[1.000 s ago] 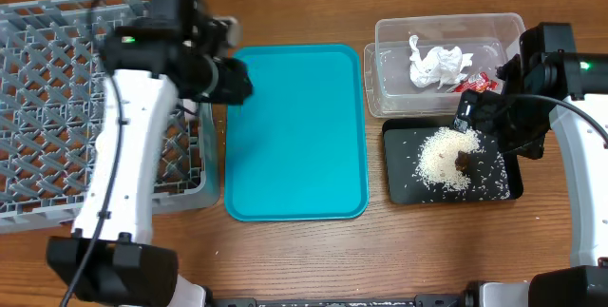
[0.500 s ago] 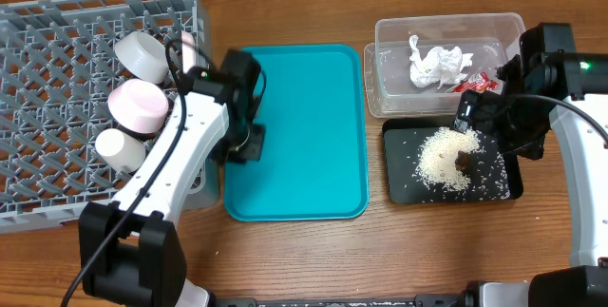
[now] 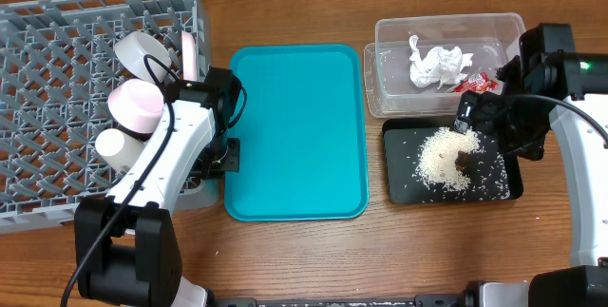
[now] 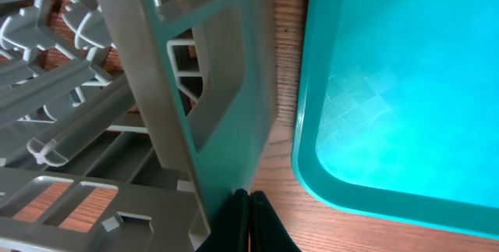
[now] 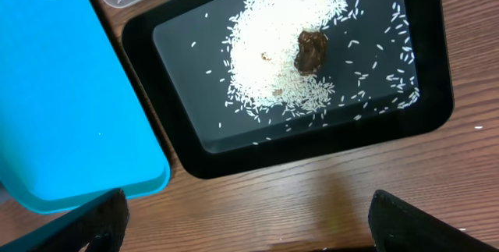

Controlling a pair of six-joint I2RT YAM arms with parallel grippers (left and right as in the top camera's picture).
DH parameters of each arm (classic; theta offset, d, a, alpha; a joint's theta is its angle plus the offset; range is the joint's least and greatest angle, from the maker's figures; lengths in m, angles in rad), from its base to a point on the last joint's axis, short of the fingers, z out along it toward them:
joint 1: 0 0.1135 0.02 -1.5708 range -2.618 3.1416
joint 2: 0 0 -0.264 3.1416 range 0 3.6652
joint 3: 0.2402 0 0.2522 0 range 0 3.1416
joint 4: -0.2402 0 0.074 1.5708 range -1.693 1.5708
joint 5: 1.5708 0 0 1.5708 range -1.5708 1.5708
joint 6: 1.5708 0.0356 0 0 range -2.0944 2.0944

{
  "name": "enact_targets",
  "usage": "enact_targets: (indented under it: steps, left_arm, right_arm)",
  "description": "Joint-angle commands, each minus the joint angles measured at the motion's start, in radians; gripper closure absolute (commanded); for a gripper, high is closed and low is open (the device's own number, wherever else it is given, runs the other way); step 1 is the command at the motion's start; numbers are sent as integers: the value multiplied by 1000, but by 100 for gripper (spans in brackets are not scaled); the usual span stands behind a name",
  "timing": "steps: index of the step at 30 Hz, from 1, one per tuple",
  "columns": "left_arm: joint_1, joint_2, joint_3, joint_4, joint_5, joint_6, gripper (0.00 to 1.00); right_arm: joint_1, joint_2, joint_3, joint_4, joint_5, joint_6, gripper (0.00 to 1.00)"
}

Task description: Sort waste into correct bins and load items into the dishwasher

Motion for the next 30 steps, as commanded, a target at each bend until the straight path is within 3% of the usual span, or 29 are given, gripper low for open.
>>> enact_targets:
  steps: [1,4,19,23,24,25,30]
  left_arm:
    - [0,-5,-6,-17,-67,-48,96]
    - [0,-5,-6,-41,-138,-115,96]
    - [-18,-20,39,-42,-123,-117,96]
    - [-90,-80,106,-29,-122,-105,89]
    - [-109,-94,119,-21,-122,-105,80]
    - [-133,-113,137,-5,-122,-105,63]
    - [-157,-163,203,47,-114,-103,20]
  right_arm:
    - [-3,-5,15,0,8,0,0]
    - [-3,-5,15,0,8,0,0]
    - [-3,-5,15,2,9,0,0]
    - [-3,-5,15,28,9,0,0]
    - [-3,-5,15,43,9,0,0]
    - [-3,-5,15,69,9,0,0]
    - [-2,-5,15,225,-7,-8,0]
